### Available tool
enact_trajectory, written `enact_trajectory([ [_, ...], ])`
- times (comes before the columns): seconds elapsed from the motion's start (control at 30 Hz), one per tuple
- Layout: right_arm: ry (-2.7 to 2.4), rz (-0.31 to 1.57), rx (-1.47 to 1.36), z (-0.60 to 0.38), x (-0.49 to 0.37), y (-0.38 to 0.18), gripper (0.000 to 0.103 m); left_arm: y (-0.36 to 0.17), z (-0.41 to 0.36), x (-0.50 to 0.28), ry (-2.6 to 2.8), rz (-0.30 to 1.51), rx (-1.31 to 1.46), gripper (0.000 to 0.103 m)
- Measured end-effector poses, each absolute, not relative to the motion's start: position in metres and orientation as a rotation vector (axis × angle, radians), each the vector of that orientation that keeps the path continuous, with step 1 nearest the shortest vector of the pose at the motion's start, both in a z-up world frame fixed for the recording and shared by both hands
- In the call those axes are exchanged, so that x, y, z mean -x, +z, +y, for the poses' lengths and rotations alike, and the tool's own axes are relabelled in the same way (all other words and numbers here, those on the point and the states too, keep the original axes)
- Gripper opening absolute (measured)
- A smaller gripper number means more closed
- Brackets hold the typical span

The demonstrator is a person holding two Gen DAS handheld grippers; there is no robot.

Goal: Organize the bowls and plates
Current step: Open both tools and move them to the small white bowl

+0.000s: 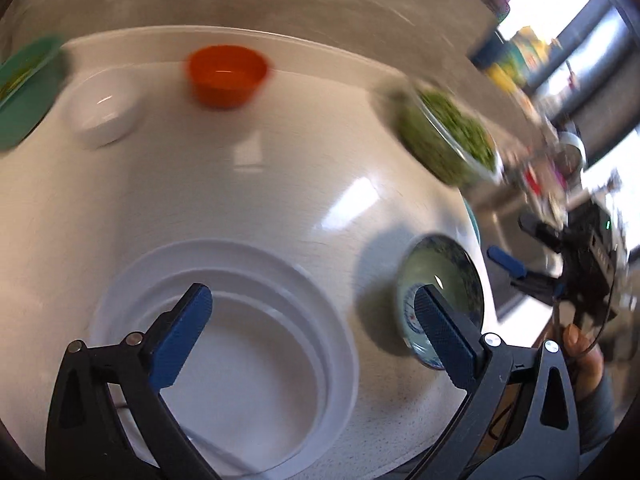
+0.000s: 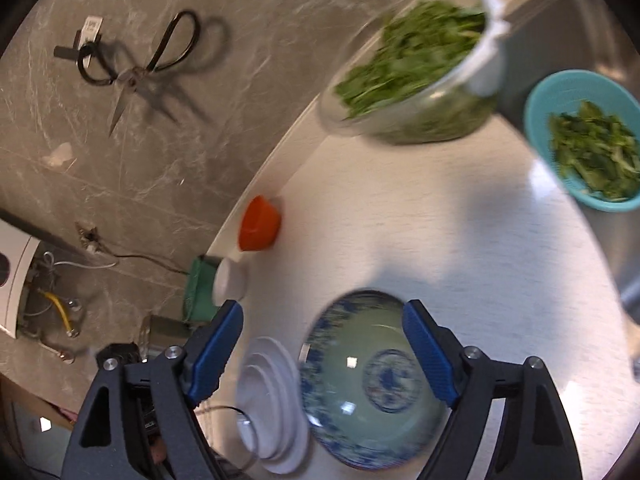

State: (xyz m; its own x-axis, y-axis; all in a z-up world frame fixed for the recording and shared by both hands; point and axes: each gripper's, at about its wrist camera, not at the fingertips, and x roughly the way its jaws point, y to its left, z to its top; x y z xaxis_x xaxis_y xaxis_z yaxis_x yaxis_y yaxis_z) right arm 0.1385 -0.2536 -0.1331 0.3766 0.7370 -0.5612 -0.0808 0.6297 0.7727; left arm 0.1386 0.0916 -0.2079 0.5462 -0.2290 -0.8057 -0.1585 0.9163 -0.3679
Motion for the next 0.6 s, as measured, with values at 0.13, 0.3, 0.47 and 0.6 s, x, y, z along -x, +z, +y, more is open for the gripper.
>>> enact_trajectory([
  [0.13,0.661,1.082,-0.683,-0.215,-0.147,-0.122,0.085,-0.201,0.149,-0.111,0.059,0.935,0.522,0.103],
  [0.3,0.708,1.112,-0.673,-0.171,-0.146,-0.115,0.085,-0.193,0.226,-0.096,0.171,0.93,0.577,0.103],
  [0.47,0.723,1.141,-0.655,-0.121,-0.148,-0.099,0.085,-0.177,0.289,-0.106,0.219,0.91,0.466,0.103],
  [0.6,0.738,1.122,-0.592,-0.074,-0.156,-0.077,0.085,-0.179,0.332,-0.125,0.218,0.897,0.423,0.102],
])
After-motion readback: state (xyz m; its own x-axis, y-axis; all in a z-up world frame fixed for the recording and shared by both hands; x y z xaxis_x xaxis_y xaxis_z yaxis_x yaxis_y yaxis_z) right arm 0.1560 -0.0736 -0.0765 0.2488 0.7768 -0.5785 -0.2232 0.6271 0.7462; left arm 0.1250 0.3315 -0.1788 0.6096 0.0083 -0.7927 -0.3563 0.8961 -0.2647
